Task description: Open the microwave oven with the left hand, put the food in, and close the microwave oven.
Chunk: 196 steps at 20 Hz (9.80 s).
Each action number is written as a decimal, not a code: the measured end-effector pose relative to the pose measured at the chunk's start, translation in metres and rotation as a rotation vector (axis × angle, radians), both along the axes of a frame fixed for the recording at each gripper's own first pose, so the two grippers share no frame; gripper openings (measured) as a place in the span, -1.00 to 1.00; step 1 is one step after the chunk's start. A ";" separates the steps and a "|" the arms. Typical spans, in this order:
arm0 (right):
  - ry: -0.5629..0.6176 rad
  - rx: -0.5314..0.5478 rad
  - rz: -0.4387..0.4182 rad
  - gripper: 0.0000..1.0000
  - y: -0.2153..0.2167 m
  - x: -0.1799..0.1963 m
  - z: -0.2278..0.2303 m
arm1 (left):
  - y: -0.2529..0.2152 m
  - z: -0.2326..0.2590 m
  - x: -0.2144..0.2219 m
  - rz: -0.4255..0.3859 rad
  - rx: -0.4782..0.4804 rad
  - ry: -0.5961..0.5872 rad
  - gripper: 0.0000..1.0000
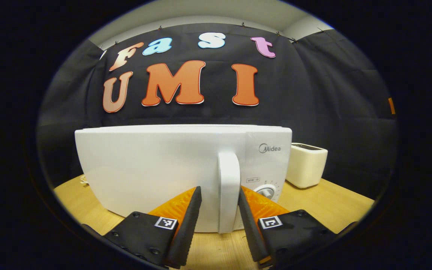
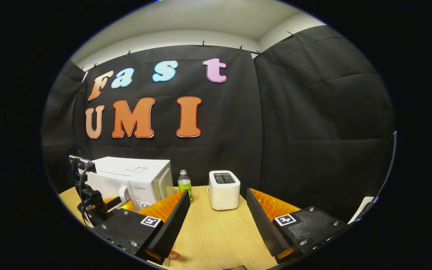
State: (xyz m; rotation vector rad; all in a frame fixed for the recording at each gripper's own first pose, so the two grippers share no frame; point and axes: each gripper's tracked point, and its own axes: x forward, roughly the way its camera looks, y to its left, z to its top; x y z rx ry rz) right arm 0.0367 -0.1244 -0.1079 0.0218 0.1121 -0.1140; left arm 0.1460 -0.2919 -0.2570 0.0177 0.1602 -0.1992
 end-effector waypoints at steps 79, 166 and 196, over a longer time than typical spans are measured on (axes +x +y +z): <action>0.124 0.832 -0.132 -0.49 0.119 -0.037 -0.202 | 0.509 0.066 -0.251 0.398 0.043 -0.035 1.00; -0.049 0.084 0.182 0.89 0.215 -0.006 0.002 | 0.407 0.054 -0.205 0.227 0.010 -0.051 1.00; -0.065 0.092 0.075 0.89 0.088 -0.030 -0.001 | 0.165 0.043 -0.126 -0.211 -0.005 0.042 -0.91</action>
